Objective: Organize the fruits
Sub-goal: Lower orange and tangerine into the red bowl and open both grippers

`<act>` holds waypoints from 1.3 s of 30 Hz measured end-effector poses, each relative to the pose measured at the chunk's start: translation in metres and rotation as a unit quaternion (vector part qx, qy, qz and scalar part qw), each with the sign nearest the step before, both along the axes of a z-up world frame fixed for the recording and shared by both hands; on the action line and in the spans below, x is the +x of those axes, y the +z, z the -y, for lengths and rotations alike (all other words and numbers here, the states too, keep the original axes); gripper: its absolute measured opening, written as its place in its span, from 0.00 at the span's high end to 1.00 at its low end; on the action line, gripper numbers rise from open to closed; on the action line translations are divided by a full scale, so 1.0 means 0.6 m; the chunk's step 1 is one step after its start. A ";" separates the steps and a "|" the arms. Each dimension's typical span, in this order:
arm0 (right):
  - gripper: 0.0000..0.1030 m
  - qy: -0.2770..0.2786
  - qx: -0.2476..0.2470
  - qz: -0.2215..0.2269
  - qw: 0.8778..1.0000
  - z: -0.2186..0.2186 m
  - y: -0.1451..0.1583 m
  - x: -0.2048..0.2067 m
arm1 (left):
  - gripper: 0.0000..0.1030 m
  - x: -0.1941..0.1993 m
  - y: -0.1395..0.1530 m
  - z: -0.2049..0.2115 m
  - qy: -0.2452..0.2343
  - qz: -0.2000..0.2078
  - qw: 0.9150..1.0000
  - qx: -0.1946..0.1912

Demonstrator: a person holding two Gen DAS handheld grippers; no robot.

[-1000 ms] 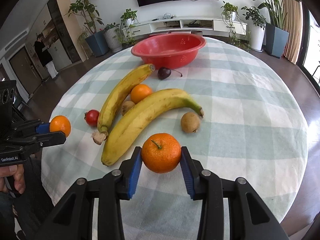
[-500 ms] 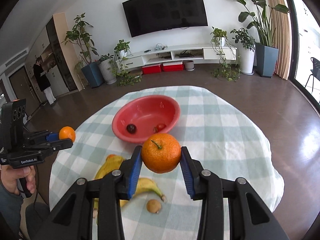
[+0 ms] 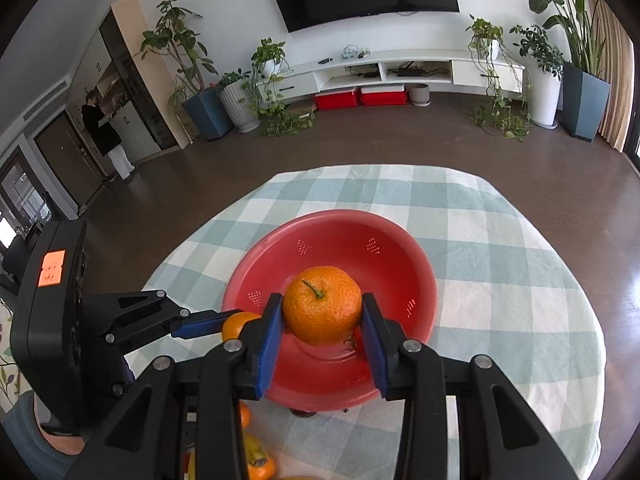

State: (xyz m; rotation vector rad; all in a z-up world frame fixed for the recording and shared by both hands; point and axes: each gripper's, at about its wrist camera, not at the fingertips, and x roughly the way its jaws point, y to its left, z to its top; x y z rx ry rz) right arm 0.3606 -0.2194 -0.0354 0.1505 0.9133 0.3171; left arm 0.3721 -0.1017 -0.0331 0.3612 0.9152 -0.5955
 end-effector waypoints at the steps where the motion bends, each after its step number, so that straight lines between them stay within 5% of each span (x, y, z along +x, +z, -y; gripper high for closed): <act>1: 0.60 0.001 0.002 -0.010 1.000 -0.001 -0.010 0.010 | 0.67 0.005 -0.008 0.002 0.000 -0.003 1.000 0.001; 14: 0.60 0.005 -0.043 -0.070 0.997 -0.032 -0.094 0.077 | 0.66 0.038 -0.071 0.034 -0.017 -0.015 1.000 0.013; 26: 0.60 0.009 -0.068 -0.068 0.995 -0.046 -0.106 0.081 | 0.64 0.063 -0.086 0.033 -0.003 -0.018 1.000 0.010; 39: 0.47 -0.018 -0.031 -0.050 0.998 -0.026 -0.065 0.048 | 0.36 0.034 -0.050 -0.003 0.019 0.008 1.000 -0.014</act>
